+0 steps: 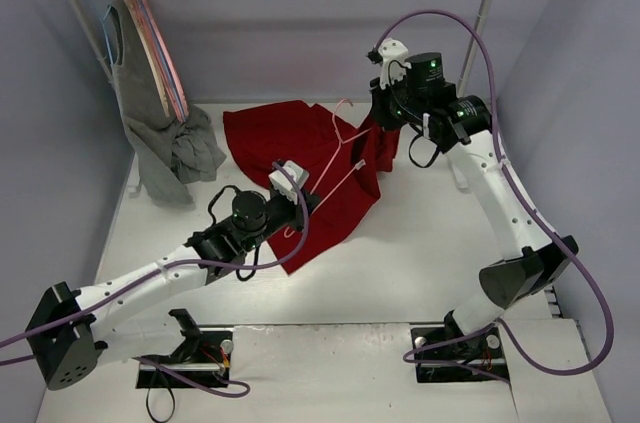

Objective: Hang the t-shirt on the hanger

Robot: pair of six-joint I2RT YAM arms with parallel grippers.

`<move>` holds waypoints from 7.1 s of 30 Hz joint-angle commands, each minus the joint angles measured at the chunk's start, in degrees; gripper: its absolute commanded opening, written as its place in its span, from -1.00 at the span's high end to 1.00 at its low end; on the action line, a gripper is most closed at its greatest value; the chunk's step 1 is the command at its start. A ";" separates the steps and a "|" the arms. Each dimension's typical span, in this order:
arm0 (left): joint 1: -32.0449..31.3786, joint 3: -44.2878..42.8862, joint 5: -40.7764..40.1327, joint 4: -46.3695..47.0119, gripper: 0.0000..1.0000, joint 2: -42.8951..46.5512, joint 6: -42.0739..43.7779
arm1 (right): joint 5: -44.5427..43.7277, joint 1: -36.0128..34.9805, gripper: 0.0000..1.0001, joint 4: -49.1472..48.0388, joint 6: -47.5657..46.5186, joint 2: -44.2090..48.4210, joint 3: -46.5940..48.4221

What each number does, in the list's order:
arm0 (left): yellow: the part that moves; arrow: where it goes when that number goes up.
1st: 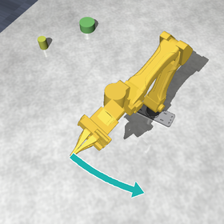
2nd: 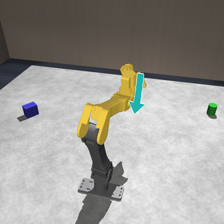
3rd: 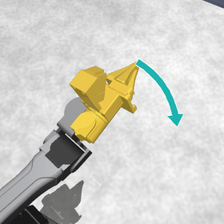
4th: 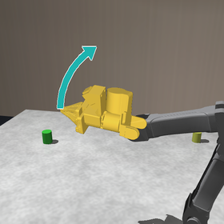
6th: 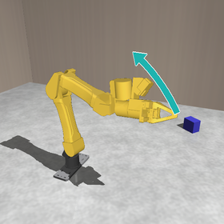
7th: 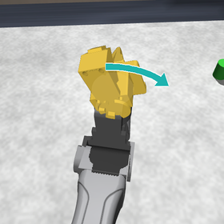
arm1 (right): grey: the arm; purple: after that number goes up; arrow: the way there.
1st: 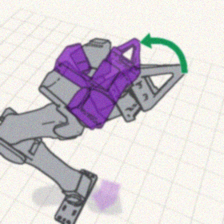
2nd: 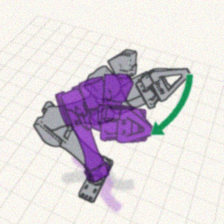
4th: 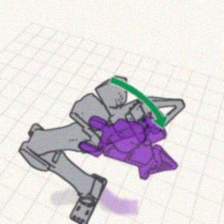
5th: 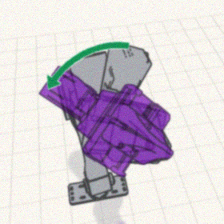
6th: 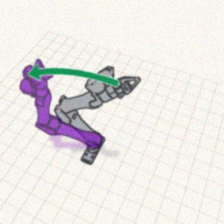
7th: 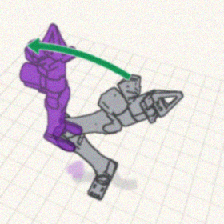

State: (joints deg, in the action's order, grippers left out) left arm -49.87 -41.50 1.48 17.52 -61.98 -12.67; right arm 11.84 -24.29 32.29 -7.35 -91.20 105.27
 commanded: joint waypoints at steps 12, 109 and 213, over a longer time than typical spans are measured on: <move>-0.41 -9.74 -2.01 16.93 1.00 -6.40 -4.03 | 3.02 -8.31 1.00 -5.22 3.49 5.77 2.48; 2.22 -23.89 -5.51 -14.00 -0.04 -0.42 1.24 | 14.98 -0.32 1.00 -23.33 -39.66 16.58 -23.09; 13.03 -36.71 -15.72 -40.72 0.14 -20.03 -15.20 | -19.57 -4.53 1.00 -20.78 -19.36 18.77 -24.41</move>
State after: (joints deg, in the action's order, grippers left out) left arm -38.76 -73.67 -17.89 -20.18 -85.30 -32.12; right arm -7.03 -29.28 17.50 -24.03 -75.44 80.42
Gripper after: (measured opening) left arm 0.433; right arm 0.123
